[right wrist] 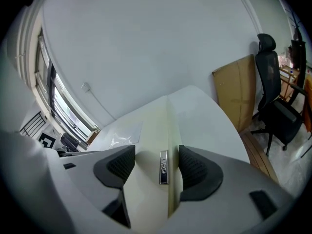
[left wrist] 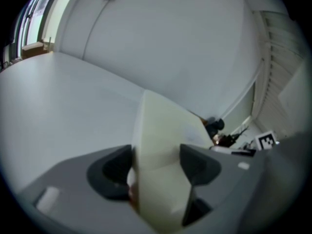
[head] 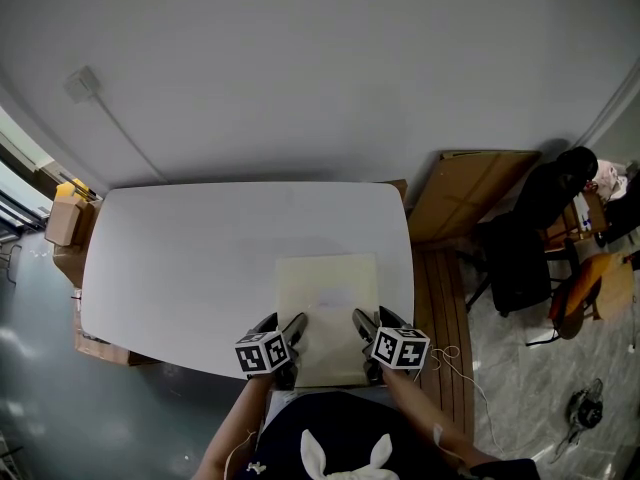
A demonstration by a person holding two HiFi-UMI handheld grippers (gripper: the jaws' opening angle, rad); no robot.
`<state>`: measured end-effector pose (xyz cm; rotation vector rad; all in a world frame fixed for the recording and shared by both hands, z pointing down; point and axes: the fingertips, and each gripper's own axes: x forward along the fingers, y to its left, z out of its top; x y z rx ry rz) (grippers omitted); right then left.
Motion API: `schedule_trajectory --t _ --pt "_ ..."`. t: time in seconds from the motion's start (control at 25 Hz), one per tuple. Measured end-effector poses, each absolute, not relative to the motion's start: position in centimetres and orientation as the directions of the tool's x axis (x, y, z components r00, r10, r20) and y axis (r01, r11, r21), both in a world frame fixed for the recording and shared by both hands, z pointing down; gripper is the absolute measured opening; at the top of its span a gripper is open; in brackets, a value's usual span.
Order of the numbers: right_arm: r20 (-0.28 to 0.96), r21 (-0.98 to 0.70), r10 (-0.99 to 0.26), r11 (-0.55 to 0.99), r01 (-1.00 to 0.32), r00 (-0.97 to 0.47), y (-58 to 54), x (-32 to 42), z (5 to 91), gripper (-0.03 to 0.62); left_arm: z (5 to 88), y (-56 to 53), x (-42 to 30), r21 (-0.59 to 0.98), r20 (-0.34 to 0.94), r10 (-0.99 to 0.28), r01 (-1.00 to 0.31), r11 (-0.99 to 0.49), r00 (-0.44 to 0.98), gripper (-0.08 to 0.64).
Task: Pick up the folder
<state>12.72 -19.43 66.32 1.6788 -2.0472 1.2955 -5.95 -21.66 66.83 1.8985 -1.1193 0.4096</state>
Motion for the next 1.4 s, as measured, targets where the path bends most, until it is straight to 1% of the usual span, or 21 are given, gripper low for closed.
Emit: schedule_trajectory --t 0.52,0.88,1.08,1.4 --pt "0.575 -0.490 -0.748 0.009 -0.871 -0.332 -20.7 12.8 63.2 0.265 63.6 -23.0 -5.8 0.488 0.591 -0.598 -0.830 -0.269 0.541 0.295" --pt "0.559 -0.512 -0.761 -0.004 -0.859 -0.330 -20.9 12.7 61.7 0.265 61.9 -22.9 -5.8 0.471 0.574 -0.616 -0.833 -0.292 0.540 0.296" --pt "0.538 -0.494 -0.776 0.026 -0.869 -0.329 -21.5 12.7 60.6 0.265 61.2 -23.0 -5.8 0.466 0.559 -0.635 -0.835 -0.292 0.534 0.296" --pt "0.502 -0.494 -0.805 0.034 -0.869 -0.317 -21.6 12.8 59.0 0.265 59.6 -23.3 -5.7 0.440 0.537 -0.651 -0.837 -0.326 0.536 0.296"
